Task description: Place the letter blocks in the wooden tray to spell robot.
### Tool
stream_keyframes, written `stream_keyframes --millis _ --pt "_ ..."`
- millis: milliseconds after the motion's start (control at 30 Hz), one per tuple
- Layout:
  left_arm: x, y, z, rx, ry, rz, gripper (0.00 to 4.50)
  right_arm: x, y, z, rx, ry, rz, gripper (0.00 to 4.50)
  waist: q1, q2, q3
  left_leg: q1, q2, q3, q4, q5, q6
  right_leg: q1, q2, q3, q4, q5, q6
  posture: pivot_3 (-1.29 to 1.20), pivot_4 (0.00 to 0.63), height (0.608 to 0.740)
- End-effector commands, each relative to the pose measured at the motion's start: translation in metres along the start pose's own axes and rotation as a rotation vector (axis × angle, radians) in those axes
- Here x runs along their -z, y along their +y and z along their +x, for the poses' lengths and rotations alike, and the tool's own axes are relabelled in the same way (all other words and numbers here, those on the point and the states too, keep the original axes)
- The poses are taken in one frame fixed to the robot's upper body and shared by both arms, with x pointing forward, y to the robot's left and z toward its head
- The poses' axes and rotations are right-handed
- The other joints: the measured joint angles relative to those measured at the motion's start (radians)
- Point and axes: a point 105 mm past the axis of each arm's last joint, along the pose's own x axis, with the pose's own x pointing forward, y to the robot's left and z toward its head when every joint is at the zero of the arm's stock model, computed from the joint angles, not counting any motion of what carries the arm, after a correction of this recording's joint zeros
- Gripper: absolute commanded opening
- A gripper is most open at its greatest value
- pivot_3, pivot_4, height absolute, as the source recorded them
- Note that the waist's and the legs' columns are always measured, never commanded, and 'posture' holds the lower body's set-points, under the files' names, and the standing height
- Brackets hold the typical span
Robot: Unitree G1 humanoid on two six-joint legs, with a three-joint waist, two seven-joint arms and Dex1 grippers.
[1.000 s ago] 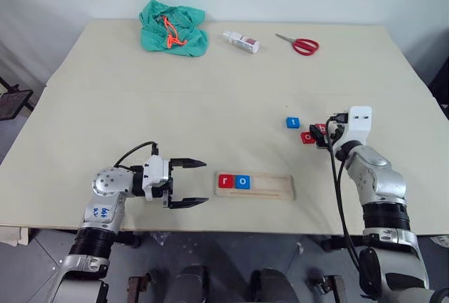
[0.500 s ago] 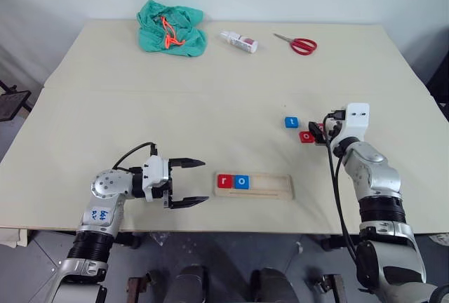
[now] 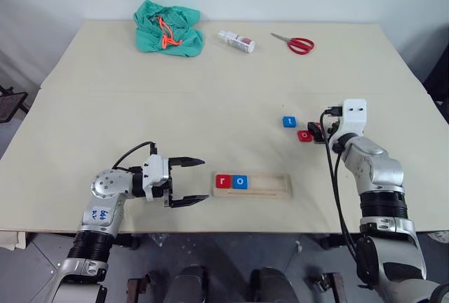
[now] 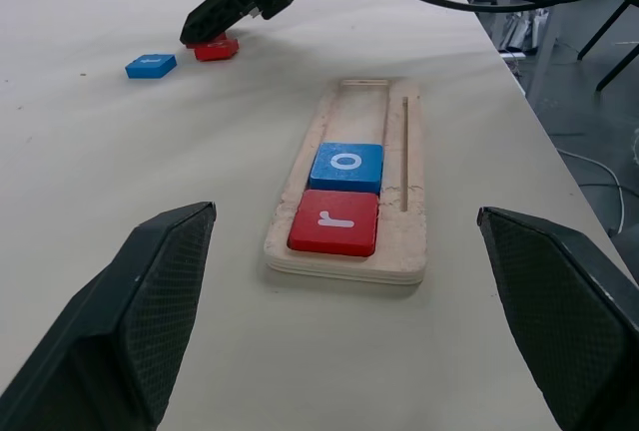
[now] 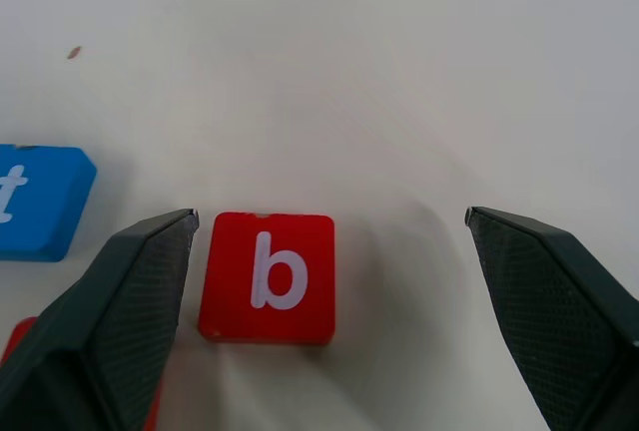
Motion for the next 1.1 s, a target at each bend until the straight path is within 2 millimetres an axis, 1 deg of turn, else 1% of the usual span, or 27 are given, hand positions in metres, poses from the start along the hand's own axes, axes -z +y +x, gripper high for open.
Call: stream_keyframes --millis 33,200,300,467,633,833,867,900,933,1100 --pt "-0.009 0.002 0.001 -0.007 -0.023 0.039 4.47 -0.011 -0.01 -0.003 0.035 -0.004 -0.005 4.5 0.0 0.0 0.0 0.0 0.0 0.0 0.0 0.0 0.0 0.0 0.0 0.0 0.0 0.0 0.0 0.0 0.15 0.74" --pt "-0.009 0.003 0.002 -0.013 -0.026 0.04 4.47 -0.018 -0.008 -0.005 0.039 0.012 -0.011 4.5 -0.001 0.0 0.0 0.0 0.0 0.0 0.0 0.0 0.0 0.0 0.0 0.0 0.0 0.0 0.0 0.0 0.15 0.74" --pt "-0.009 0.003 0.002 -0.019 -0.029 0.042 4.47 -0.026 -0.004 -0.007 0.024 -0.021 -0.031 4.5 -0.001 0.0 0.0 0.0 0.0 0.0 -0.001 0.0 0.0 -0.001 0.0 0.0 0.0 0.0 0.0 0.0 0.15 0.74" --pt "-0.008 0.003 0.003 -0.022 -0.031 0.041 4.47 -0.029 -0.003 -0.009 0.026 -0.019 -0.03 4.5 0.0 0.0 0.0 0.0 0.0 0.0 -0.001 0.0 0.0 -0.001 0.0 0.0 0.0 0.0 0.0 0.0 0.15 0.74" --pt "-0.006 0.004 0.003 -0.029 -0.026 0.041 4.47 -0.027 -0.002 -0.01 0.023 0.0 -0.039 4.5 -0.001 0.0 0.0 0.0 0.0 0.0 -0.001 0.0 0.0 -0.001 0.0 0.0 0.0 0.0 0.0 0.0 0.15 0.74" --pt "-0.006 0.003 0.004 -0.03 -0.03 0.04 4.47 -0.019 -0.003 -0.011 0.029 0.032 -0.049 4.5 0.0 0.0 0.0 0.0 0.0 0.0 -0.001 0.0 0.0 -0.001 0.0 0.0 0.0 0.0 0.0 0.0 0.15 0.74" --pt "-0.006 0.003 0.004 -0.03 -0.029 0.04 4.5 -0.017 -0.003 -0.01 0.029 0.042 -0.05 4.2 0.0 0.0 0.0 0.0 0.0 0.0 -0.001 0.0 0.0 -0.001 0.0 0.0 0.0 0.0 0.0 0.0 0.15 0.74" --pt "-0.006 0.004 0.003 -0.03 -0.029 0.041 4.5 -0.017 -0.003 -0.011 0.027 0.047 -0.051 4.11 -0.001 0.0 0.0 0.0 0.0 0.0 -0.001 0.0 0.0 -0.001 0.0 0.0 0.0 0.0 0.0 0.0 0.15 0.74" --pt "-0.006 0.004 0.003 -0.03 -0.029 0.041 4.5 -0.016 -0.002 -0.011 0.026 0.05 -0.049 3.92 -0.001 0.0 0.0 0.0 0.0 0.0 -0.001 0.0 0.0 -0.001 0.0 0.0 0.0 0.0 0.0 0.0 0.15 0.74" --pt "-0.007 0.006 0.003 -0.035 -0.03 0.046 4.5 -0.015 -0.003 -0.013 0.036 0.06 -0.064 2.18 -0.001 0.0 0.0 0.0 0.0 0.0 -0.001 0.0 0.0 -0.001 0.0 0.001 0.0 0.0 0.0 0.0 0.15 0.74"
